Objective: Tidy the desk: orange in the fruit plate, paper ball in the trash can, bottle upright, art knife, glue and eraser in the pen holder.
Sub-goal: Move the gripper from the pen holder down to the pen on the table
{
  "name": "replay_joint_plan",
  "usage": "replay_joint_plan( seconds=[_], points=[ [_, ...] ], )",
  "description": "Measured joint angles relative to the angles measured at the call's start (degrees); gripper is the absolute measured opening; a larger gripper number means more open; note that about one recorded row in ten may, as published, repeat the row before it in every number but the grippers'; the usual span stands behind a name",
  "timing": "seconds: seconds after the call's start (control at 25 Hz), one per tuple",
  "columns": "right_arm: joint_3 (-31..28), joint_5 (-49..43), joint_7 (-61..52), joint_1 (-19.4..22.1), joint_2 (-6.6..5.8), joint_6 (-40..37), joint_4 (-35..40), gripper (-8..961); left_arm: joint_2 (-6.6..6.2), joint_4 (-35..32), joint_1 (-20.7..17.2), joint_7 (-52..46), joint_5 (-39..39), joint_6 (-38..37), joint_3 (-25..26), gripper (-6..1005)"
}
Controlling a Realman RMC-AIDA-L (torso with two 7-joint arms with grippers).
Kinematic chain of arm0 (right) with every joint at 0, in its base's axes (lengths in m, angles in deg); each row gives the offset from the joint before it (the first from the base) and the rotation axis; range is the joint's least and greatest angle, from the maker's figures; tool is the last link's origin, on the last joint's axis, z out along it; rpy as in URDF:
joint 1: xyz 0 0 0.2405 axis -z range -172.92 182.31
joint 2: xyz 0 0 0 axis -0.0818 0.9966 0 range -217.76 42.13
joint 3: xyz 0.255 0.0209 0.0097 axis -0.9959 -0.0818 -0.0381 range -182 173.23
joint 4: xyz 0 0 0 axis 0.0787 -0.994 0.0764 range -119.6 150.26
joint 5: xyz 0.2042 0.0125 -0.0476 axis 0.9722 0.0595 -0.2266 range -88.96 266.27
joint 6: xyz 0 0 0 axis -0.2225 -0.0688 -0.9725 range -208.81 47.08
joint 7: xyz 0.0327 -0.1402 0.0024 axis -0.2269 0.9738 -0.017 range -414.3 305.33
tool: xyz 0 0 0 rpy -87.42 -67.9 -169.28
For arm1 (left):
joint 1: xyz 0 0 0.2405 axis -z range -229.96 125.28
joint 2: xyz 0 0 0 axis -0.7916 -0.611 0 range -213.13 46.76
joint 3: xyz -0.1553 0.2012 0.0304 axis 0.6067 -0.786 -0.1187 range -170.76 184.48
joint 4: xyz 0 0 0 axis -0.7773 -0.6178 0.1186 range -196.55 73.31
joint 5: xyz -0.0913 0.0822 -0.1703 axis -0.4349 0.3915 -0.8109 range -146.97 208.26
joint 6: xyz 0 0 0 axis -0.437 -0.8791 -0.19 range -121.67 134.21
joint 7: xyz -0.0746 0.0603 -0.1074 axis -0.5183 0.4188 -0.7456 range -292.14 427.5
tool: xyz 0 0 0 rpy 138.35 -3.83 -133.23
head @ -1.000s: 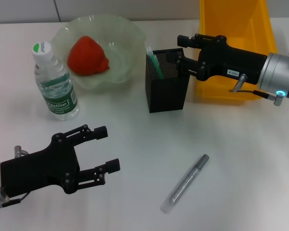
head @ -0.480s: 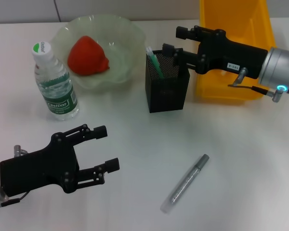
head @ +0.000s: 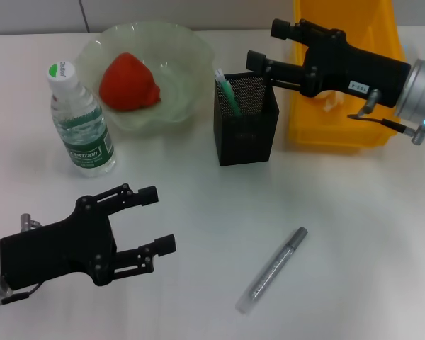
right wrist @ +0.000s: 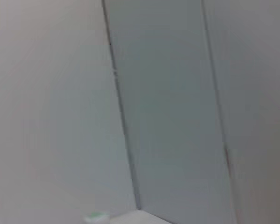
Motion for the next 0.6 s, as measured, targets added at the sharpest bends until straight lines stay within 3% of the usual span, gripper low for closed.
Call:
replay_joint_plan(
  seconds=[0.32,0.36,0.6],
  points=[
    [0.75,-9.58,-6.77,2.41,-1.55,-17.46,12.29,826,-0.37,-0.39,0.00,-0.28,0.37,0.27,-0.16,801],
    [0.64,-14.37,-8.00,1.94,-1.82,-20.95,14.91,826,-0.53,-0.39,-0.02,-0.38,0.39,0.31,-0.16,801],
    [1.06,-27.53,-11.51,-2.05,-2.22,-25.46,18.33,825,-0.82,-0.40,-0.05,-0.44,0.43,0.41,-0.14,801]
  ],
)
